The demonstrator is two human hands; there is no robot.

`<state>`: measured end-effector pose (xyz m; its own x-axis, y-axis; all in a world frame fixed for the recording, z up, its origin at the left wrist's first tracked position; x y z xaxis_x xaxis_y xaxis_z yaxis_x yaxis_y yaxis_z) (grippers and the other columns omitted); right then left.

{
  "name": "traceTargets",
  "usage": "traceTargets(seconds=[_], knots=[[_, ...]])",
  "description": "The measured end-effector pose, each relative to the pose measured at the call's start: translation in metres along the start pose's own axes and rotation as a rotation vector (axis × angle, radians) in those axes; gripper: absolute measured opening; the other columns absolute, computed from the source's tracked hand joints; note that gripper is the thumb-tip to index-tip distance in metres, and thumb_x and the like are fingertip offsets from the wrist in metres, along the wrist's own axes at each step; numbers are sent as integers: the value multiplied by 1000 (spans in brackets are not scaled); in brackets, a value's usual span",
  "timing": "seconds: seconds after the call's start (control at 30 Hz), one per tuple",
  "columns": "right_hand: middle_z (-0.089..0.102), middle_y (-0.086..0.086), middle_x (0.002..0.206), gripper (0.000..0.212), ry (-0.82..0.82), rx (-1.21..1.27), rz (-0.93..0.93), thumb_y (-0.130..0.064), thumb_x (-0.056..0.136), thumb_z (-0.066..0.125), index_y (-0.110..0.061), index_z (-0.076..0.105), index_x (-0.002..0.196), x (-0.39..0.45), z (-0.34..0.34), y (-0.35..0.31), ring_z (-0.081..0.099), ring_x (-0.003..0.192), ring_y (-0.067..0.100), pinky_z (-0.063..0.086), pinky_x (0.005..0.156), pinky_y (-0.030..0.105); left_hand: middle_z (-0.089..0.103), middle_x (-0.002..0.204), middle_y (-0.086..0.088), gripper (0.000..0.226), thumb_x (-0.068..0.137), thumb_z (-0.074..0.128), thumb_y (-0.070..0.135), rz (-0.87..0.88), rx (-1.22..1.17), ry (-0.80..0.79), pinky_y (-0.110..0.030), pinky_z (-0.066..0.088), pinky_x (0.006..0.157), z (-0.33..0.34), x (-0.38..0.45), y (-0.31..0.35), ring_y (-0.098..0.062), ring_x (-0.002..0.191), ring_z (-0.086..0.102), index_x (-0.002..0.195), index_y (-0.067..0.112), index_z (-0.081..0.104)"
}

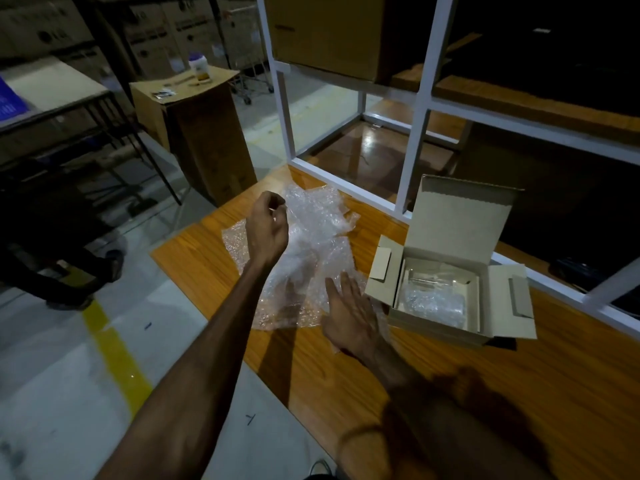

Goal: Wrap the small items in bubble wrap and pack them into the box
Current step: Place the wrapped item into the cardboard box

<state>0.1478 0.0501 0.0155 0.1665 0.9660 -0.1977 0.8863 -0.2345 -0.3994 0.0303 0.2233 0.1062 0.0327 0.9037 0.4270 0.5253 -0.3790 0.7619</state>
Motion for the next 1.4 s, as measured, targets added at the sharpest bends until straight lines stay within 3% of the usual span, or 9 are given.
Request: traceTargets(seconds=[0.2, 0.6, 0.73, 0.87, 0.97, 1.07, 1.2, 1.3, 1.4], knots=[[-4, 8, 178, 87, -33, 192, -51, -33, 101, 64, -26, 10, 170, 13, -15, -5, 3, 164, 32, 23, 129, 54, 68, 101, -1, 8, 102, 61, 12, -147, -347, 69, -31, 60, 73, -36, -22, 11, -17, 91, 67, 106, 19, 65], [53, 2, 155, 54, 246, 795, 44, -28, 101, 61, -27, 50, 154, 9, -88, -17, 54, 138, 30, 52, 107, 47, 62, 81, -3, 5, 103, 60, 7, -392, -790, 83, -24, 48, 58, -83, -34, 47, -11, 64, 55, 102, 10, 64], [58, -2, 136, 55, 115, 767, -3, -30, 98, 66, -30, 49, 150, 7, -87, -9, 60, 127, 29, 56, 102, 54, 61, 78, -2, 10, 103, 57, 4, -403, -909, 125, -22, 44, 53, -100, -34, 59, -11, 59, 52, 99, 12, 61], [41, 6, 165, 68, -33, 720, -2, -28, 103, 67, -25, 35, 163, 6, -80, 2, 47, 145, 33, 50, 111, 49, 55, 82, -4, 7, 103, 57, 4, -466, -1040, 146, -23, 44, 54, -106, -39, 69, -10, 56, 52, 101, 10, 58], [59, 1, 150, 49, 152, 842, 26, -32, 102, 68, -24, 56, 149, 3, -90, 6, 59, 132, 23, 55, 104, 42, 49, 74, 0, 8, 101, 62, 10, -578, -1131, 64, -22, 44, 53, -103, -46, 64, -8, 54, 51, 106, 5, 58], [68, -8, 130, 34, 282, 1072, 40, -38, 98, 69, -35, 64, 131, 1, -105, 6, 65, 118, 18, 58, 99, 46, 37, 62, 4, 24, 102, 59, 12, -730, -1279, -81, -18, 40, 47, -97, -59, 62, -5, 53, 41, 79, 13, 51], [65, -1, 138, 57, 233, 1280, 73, -30, 97, 73, -35, 49, 148, 7, -121, 10, 67, 117, 23, 60, 97, 53, 37, 63, 5, 20, 85, 61, 7, -826, -1487, -143, -20, 33, 45, -90, -73, 55, -5, 49, 39, 82, 16, 44], [46, 6, 159, 102, 44, 1263, 54, -44, 82, 88, -43, 23, 160, 3, -117, 10, 55, 135, 31, 57, 97, 50, 42, 55, 6, 11, 83, 59, 7, -903, -1607, -176, -16, 30, 45, -81, -87, 35, -3, 42, 38, 84, 13, 50], [34, 11, 167, 136, -134, 1277, -30, -55, 59, 97, -55, 7, 161, -3, -99, 5, 43, 147, 38, 52, 104, 57, 43, 55, 6, 43, 65, 80, -6, -969, -1641, -272, -17, 34, 41, -68, -107, 17, -4, 40, 42, 96, 11, 54]])
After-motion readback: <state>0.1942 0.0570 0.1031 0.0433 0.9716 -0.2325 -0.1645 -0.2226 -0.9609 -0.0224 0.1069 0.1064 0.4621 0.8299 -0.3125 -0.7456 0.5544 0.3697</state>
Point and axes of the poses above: each hand's wrist, its own x-axis towards the middle knuckle, its own z-axis out of the palm, y = z × x, the point moved 4 cm from there along x, towards the middle knuckle
